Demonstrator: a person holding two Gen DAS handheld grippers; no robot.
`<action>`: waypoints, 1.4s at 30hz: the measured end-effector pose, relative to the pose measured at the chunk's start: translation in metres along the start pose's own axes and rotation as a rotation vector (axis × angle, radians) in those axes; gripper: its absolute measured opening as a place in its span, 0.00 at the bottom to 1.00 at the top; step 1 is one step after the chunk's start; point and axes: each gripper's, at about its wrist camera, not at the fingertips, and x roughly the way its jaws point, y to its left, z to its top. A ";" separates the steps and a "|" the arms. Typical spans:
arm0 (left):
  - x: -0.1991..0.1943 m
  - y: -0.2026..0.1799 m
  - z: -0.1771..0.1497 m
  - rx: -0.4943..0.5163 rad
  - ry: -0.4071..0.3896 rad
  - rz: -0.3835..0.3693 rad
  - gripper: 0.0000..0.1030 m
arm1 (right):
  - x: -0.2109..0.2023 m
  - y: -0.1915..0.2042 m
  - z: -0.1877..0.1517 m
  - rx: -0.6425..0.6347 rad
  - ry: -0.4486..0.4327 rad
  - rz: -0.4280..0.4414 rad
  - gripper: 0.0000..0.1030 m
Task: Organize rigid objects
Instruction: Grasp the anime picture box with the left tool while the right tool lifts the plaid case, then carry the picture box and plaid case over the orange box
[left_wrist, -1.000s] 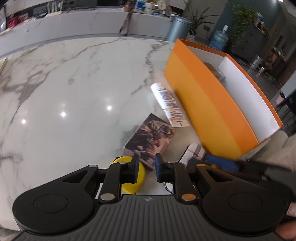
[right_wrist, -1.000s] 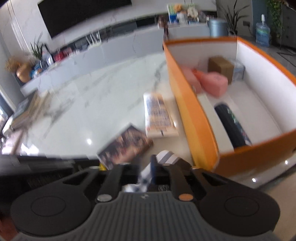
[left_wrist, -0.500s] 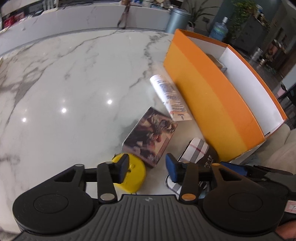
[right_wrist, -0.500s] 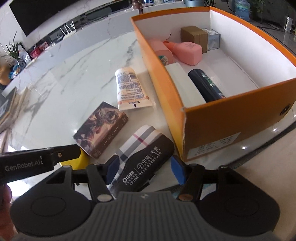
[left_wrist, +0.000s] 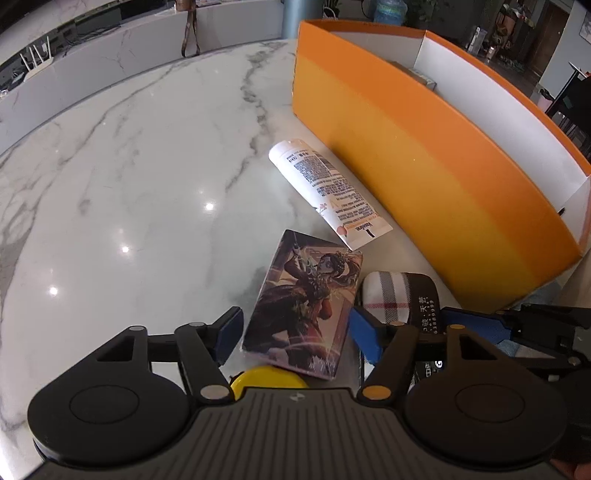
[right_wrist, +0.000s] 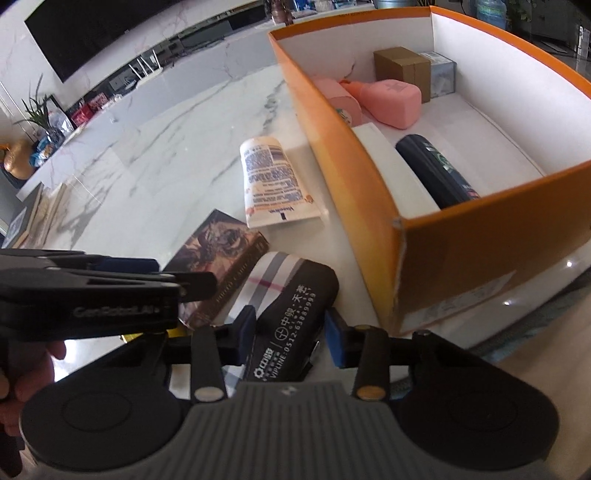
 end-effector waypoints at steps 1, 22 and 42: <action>0.002 0.000 0.001 -0.003 0.003 -0.002 0.76 | 0.001 0.000 0.000 0.002 -0.003 0.006 0.40; -0.008 0.038 -0.020 -0.228 0.109 0.224 0.68 | 0.017 0.017 0.003 -0.034 -0.018 0.025 0.50; -0.006 0.055 -0.017 -0.305 0.025 0.245 0.65 | 0.035 0.063 -0.009 -0.255 -0.012 -0.132 0.80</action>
